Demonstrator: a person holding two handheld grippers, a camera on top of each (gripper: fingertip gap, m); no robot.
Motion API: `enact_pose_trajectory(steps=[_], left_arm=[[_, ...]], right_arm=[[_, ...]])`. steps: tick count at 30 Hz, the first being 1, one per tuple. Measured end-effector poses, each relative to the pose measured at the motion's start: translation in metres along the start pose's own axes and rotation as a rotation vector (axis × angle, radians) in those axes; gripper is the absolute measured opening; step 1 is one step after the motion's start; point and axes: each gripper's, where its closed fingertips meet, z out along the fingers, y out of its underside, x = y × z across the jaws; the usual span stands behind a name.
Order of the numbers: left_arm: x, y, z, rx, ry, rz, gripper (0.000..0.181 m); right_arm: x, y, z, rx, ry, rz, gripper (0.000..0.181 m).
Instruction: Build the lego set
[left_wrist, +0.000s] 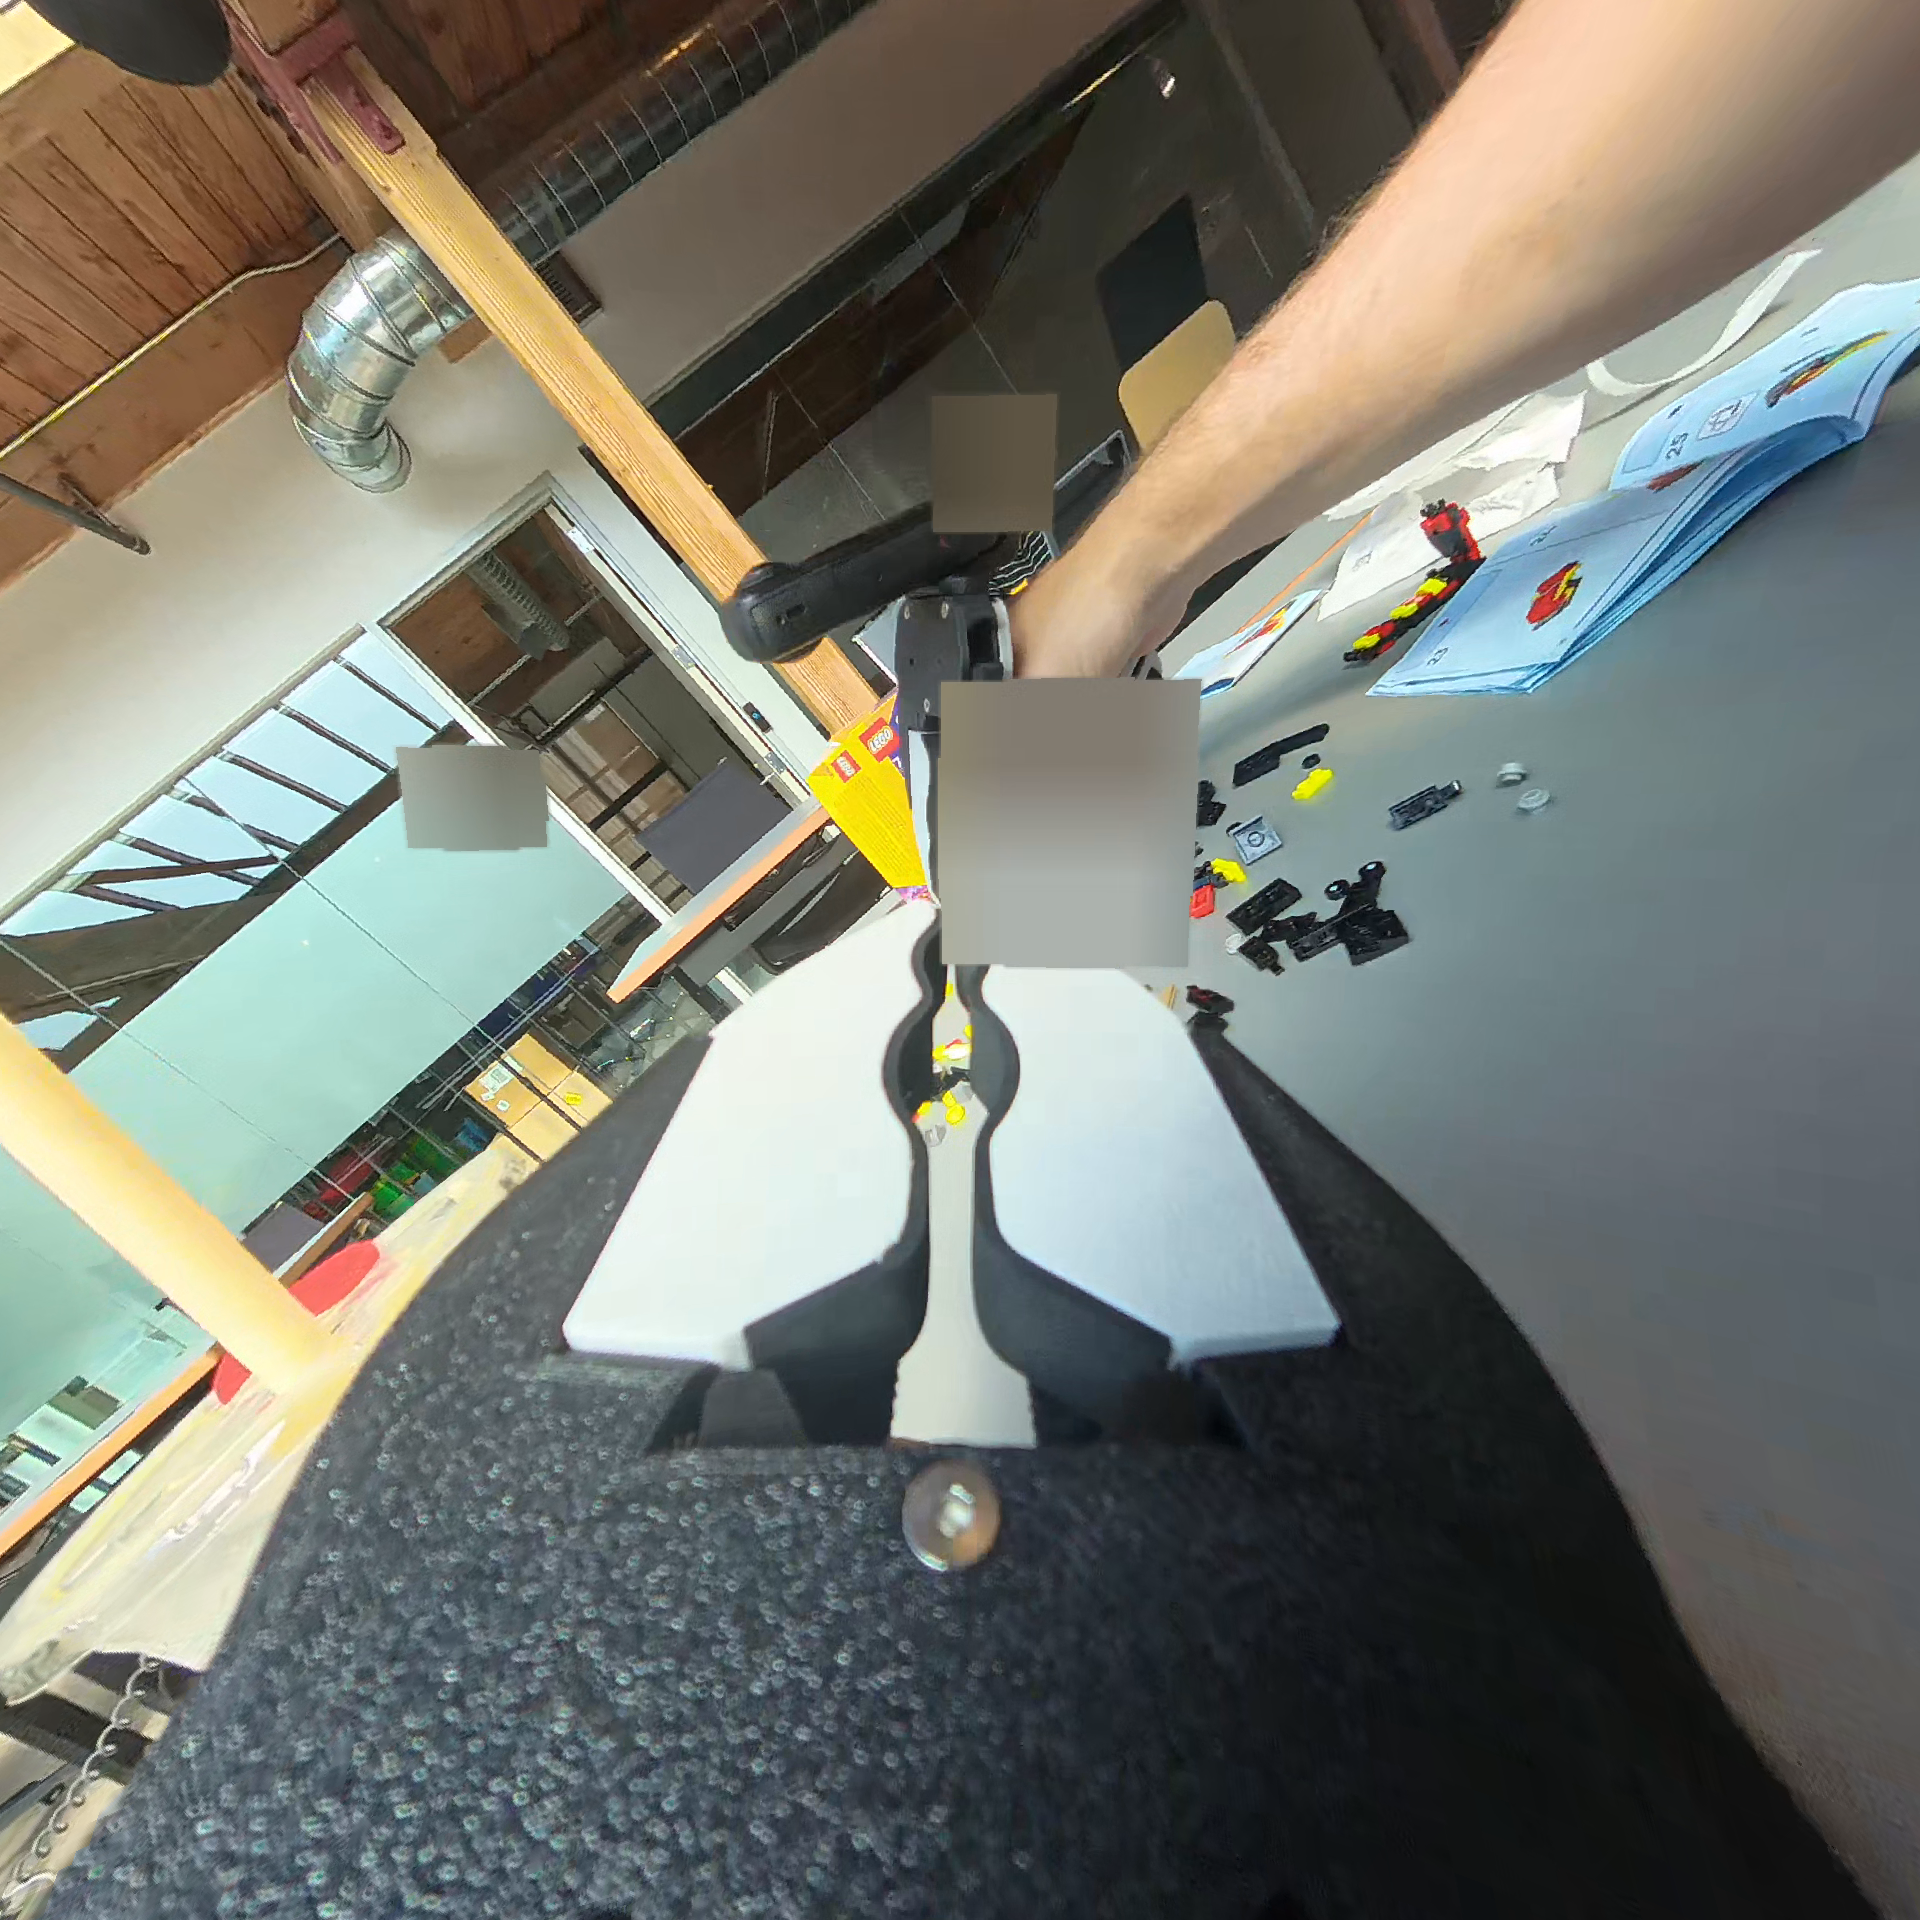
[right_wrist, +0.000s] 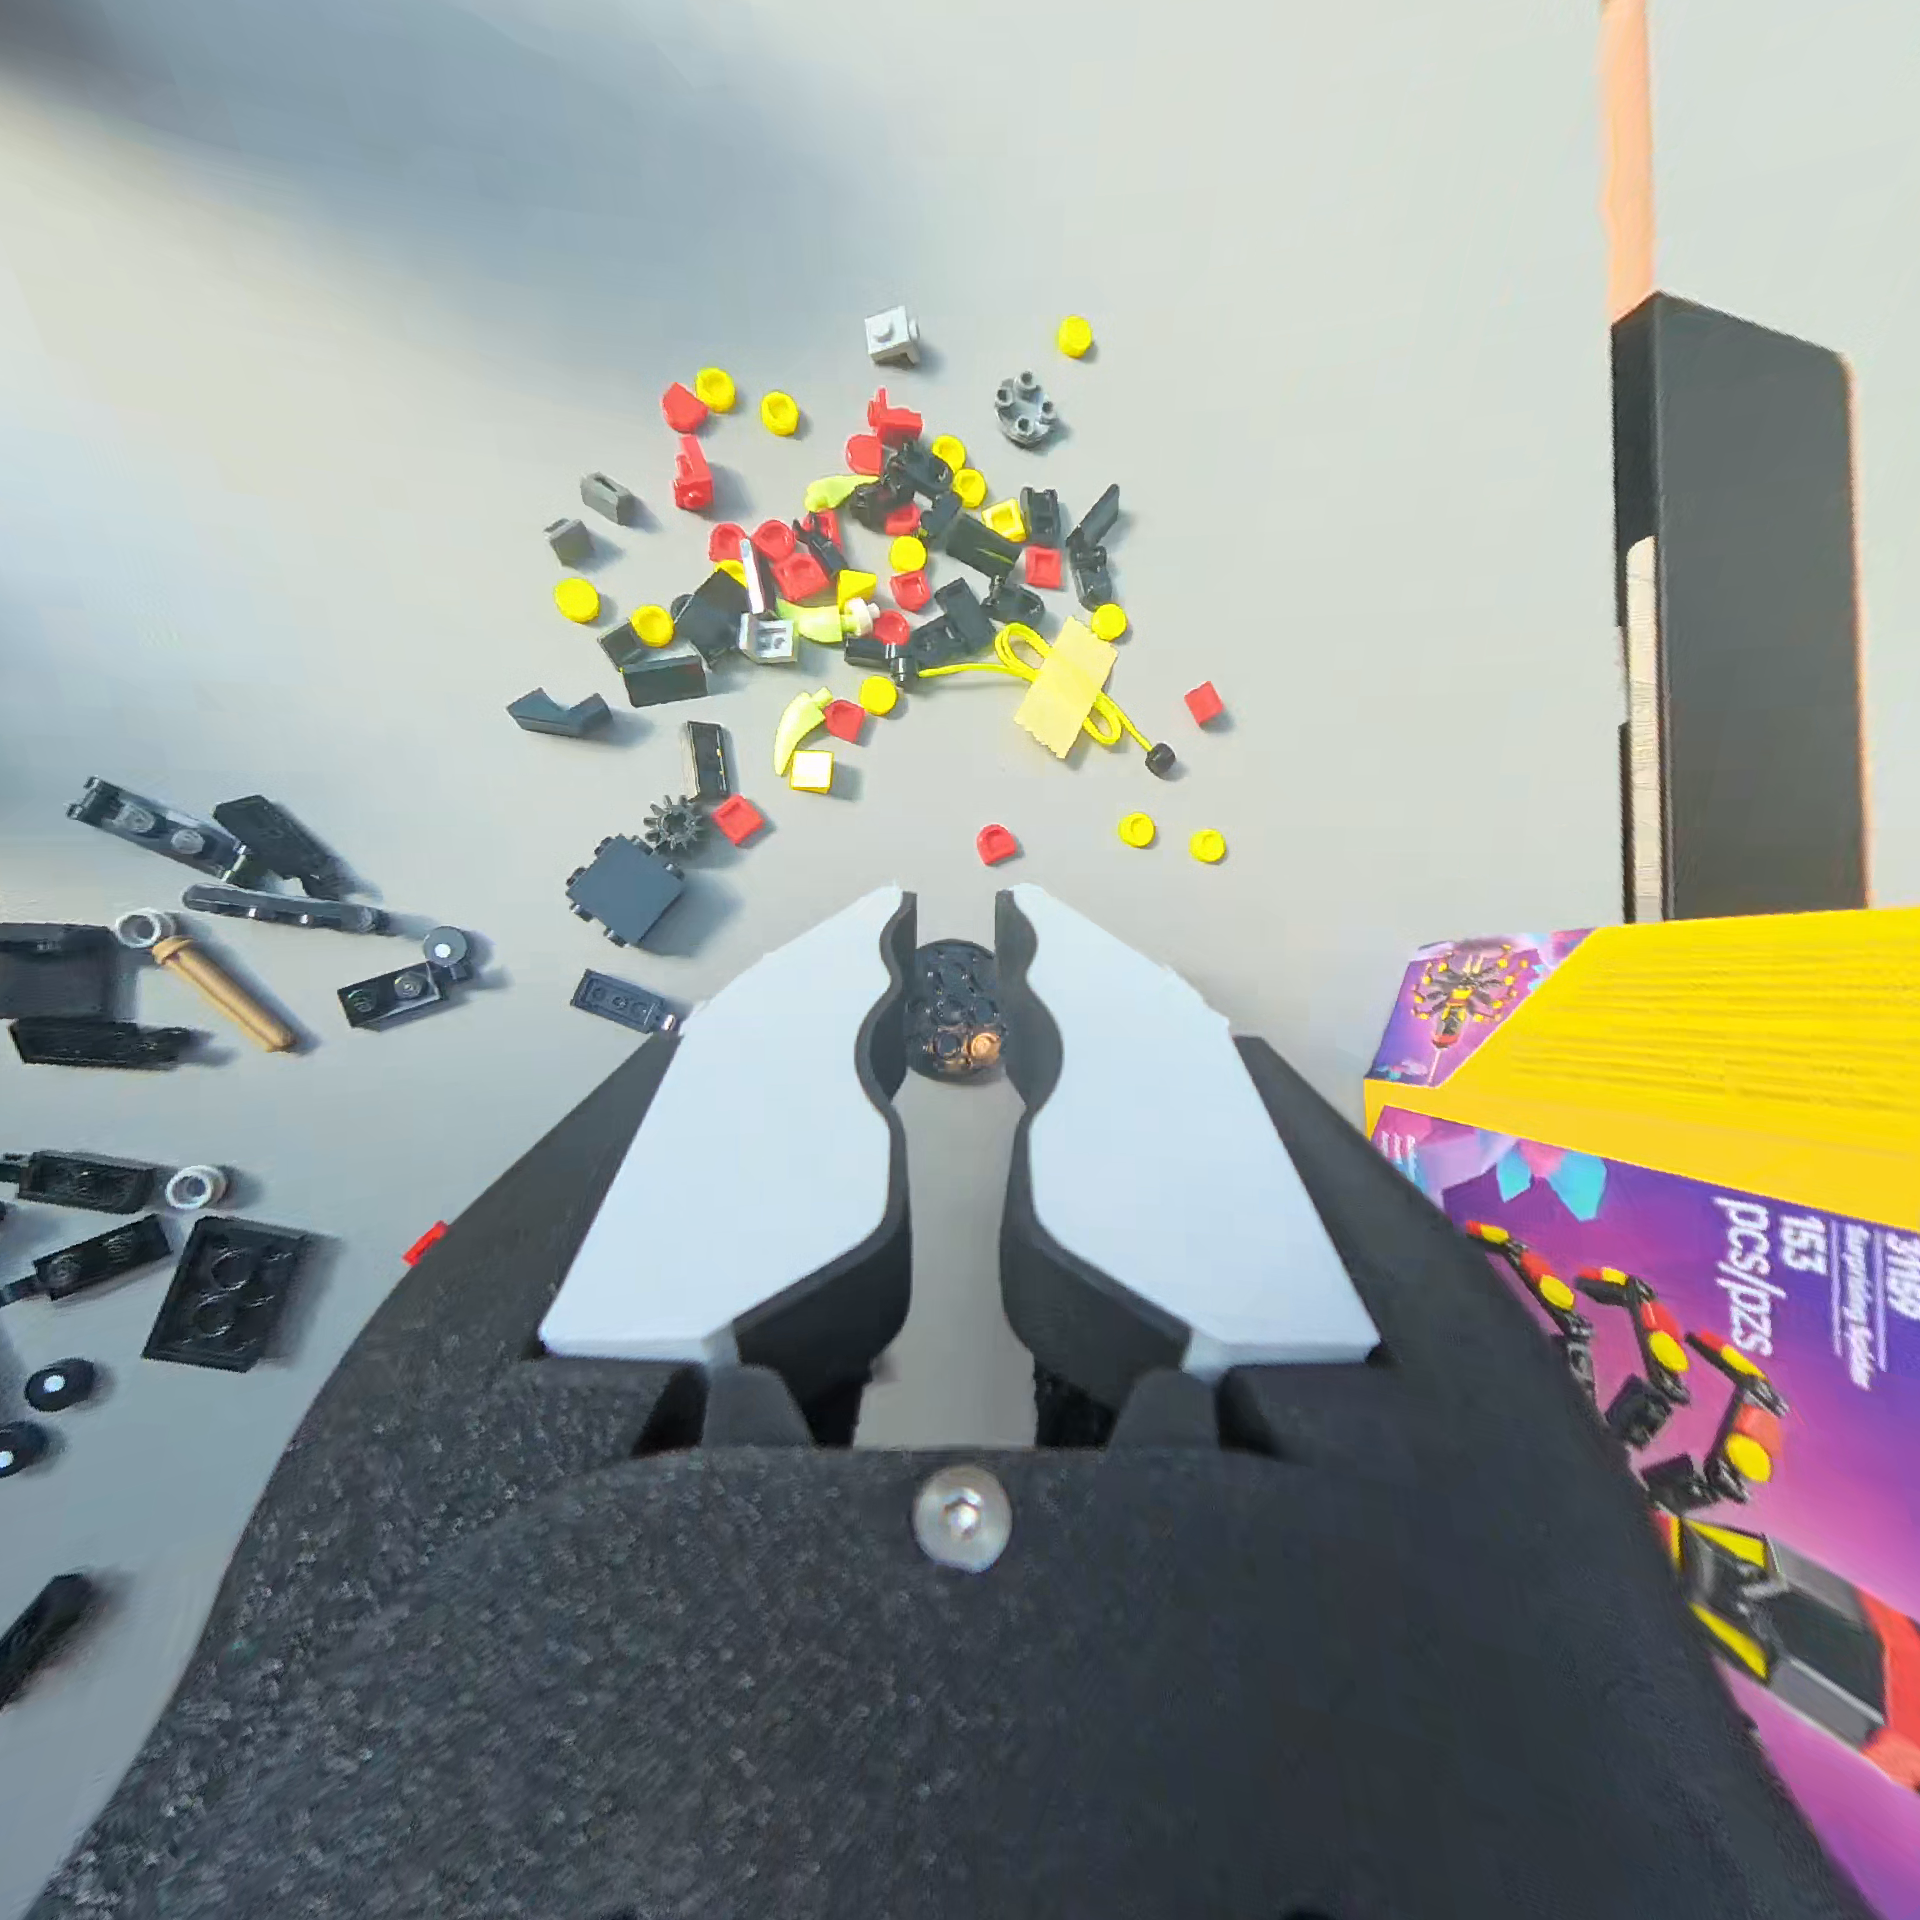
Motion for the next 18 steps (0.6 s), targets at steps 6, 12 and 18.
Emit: enact_pose_trajectory(steps=[6, 12, 18], left_arm=[[-0.001, 0.002, 0.002, 0.003, 0.007, -0.031, 0.002], [-0.003, 0.002, 0.001, 0.012, 0.011, -0.056, 0.001], [0.015, -0.001, 0.004, -0.009, 0.099, -0.056, 0.001]], right_arm=[[0.011, 0.009, 0.039, -0.042, -0.106, -0.031, 0.026], [0.01, 0.006, 0.048, -0.046, -0.171, -0.007, 0.009], [-0.011, 0.01, -0.026, 0.019, -0.073, 0.1, 0.006]])
